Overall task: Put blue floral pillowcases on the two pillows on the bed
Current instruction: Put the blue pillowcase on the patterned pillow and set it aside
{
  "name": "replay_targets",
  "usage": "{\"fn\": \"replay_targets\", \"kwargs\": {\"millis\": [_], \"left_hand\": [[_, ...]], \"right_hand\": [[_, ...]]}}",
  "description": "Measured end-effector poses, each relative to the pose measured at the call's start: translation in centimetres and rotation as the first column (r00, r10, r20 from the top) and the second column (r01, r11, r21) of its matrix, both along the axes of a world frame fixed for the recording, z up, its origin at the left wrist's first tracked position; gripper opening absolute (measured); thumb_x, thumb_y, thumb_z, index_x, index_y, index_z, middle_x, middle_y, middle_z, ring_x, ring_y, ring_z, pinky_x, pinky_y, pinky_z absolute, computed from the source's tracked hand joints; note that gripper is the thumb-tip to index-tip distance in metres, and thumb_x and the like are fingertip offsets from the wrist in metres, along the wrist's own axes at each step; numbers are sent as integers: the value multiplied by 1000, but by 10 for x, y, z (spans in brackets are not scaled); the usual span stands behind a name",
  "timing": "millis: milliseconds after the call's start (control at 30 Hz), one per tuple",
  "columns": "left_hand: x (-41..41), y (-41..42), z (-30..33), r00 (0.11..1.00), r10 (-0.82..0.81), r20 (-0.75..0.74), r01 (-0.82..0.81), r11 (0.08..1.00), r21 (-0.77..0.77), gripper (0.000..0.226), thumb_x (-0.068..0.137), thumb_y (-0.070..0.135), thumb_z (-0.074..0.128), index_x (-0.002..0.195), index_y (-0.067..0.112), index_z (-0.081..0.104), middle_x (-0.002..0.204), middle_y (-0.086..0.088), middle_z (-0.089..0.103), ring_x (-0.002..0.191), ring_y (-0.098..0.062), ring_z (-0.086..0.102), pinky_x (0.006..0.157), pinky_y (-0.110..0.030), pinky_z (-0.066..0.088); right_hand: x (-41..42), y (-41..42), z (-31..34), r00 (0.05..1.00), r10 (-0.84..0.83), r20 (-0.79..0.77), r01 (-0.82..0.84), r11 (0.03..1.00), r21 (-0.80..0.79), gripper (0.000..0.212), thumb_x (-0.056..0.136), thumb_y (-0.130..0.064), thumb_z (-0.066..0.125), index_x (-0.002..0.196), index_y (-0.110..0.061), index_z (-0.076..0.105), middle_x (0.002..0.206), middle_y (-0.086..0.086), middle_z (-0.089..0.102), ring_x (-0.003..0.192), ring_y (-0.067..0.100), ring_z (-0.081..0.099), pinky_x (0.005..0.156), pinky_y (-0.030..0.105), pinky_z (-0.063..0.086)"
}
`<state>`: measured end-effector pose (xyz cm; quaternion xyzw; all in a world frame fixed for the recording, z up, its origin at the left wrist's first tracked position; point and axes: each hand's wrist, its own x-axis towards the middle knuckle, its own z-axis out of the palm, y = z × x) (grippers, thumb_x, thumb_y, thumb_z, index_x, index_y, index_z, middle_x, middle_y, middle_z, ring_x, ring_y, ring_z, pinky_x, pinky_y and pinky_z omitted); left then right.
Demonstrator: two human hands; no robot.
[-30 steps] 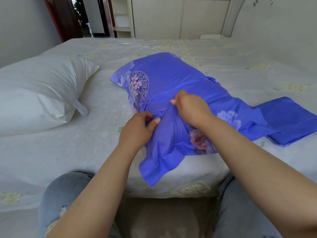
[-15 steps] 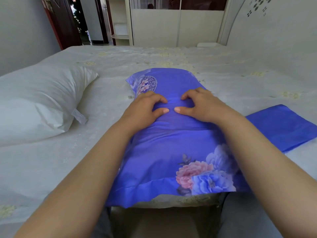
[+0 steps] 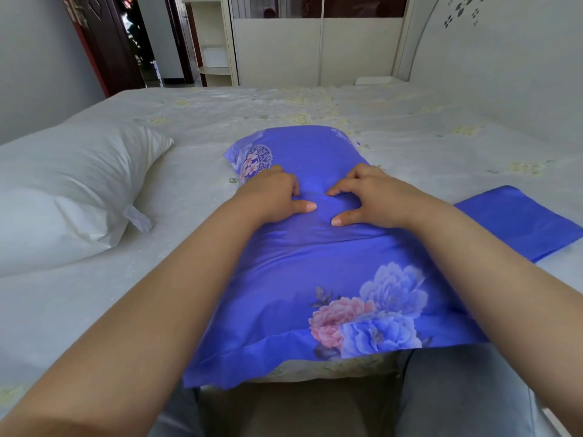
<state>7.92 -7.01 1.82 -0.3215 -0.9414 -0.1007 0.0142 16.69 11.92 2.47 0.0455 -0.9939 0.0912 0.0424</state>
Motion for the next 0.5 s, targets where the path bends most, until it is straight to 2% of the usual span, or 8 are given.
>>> {"fn": "replay_targets", "kwargs": {"millis": [100,200,267,333,400,433,500], "left_hand": [[2,5,-2,990,-125,-62,130,986,100,20,85,39,65,90,21,57,97,-1,51,99,-24,52,86,-35,43],[5,4,-2,964,-258,-60,264,920,288,15,88,21,61,79,21,50,87,-3,56,87,-24,54,82,-39,45],[6,2,1,948,-317,4,280,843,460,16,89,19,57,77,23,47,90,-11,64,85,-27,59,82,-41,48],[7,-2,3,935,-348,61,257,789,558,19,90,19,53,76,27,43,84,-10,63,76,-21,58,76,-32,47],[11,-5,6,936,-342,85,244,803,544,22,95,15,51,77,25,42,72,-3,51,62,-7,42,64,-17,38],[14,-5,8,943,-323,87,241,836,493,20,96,17,49,79,24,43,71,1,48,59,-4,38,61,-16,35],[21,-5,14,951,-276,139,225,927,300,16,97,32,47,87,19,48,76,4,50,65,-6,43,65,-24,38]], "right_hand": [[1,-4,5,995,-80,64,72,991,114,66,72,-66,63,124,-28,49,119,2,43,117,21,41,98,37,39],[-2,-4,17,958,-184,218,128,960,248,73,69,-78,51,120,-26,50,117,6,42,115,25,43,96,37,40],[1,-1,28,935,-128,331,60,976,208,64,66,-78,52,107,-29,55,113,4,42,107,23,48,96,36,42],[7,3,38,903,3,430,-33,997,63,50,65,-71,63,97,-32,59,114,0,48,103,19,54,96,37,46],[13,5,42,862,77,501,-85,996,-7,41,66,-57,74,98,-34,63,110,-8,54,100,15,58,92,34,49],[14,5,40,854,99,511,-102,994,-22,33,66,-52,77,92,-37,64,104,-11,57,95,13,61,88,32,51],[10,2,34,890,150,430,-145,988,-46,17,70,-45,78,74,-36,64,81,-13,61,75,12,60,73,30,51]]}}
